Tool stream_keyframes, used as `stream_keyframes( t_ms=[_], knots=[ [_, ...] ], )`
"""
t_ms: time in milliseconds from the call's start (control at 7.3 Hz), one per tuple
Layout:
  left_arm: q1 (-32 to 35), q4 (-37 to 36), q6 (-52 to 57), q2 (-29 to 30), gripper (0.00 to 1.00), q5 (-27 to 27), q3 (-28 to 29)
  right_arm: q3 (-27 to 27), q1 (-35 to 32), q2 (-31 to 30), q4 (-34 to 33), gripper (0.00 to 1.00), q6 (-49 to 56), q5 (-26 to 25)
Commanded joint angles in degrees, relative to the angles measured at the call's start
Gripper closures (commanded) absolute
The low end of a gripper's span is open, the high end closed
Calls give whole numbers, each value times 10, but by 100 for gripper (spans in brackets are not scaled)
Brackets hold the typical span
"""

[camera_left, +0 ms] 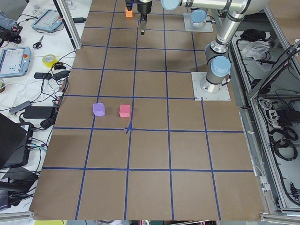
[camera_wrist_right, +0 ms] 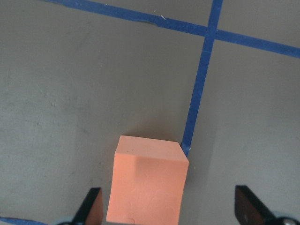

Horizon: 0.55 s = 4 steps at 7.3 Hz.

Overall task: Arrange blocks in a line
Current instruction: 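Lower the right gripper onto the orange cube and close on it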

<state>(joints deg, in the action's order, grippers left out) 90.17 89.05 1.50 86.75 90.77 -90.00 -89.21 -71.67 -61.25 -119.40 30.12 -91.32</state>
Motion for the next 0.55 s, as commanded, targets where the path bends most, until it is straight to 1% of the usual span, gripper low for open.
stream_keyframes(
  t_ms=[0,411],
  knots=[
    [0,0,1,-4,0,0,0,-7,0,17,-7,0,-2,0],
    [0,1,2,-7,0,0,0,-5,-1,20,-3,0,-39,1]
  ],
)
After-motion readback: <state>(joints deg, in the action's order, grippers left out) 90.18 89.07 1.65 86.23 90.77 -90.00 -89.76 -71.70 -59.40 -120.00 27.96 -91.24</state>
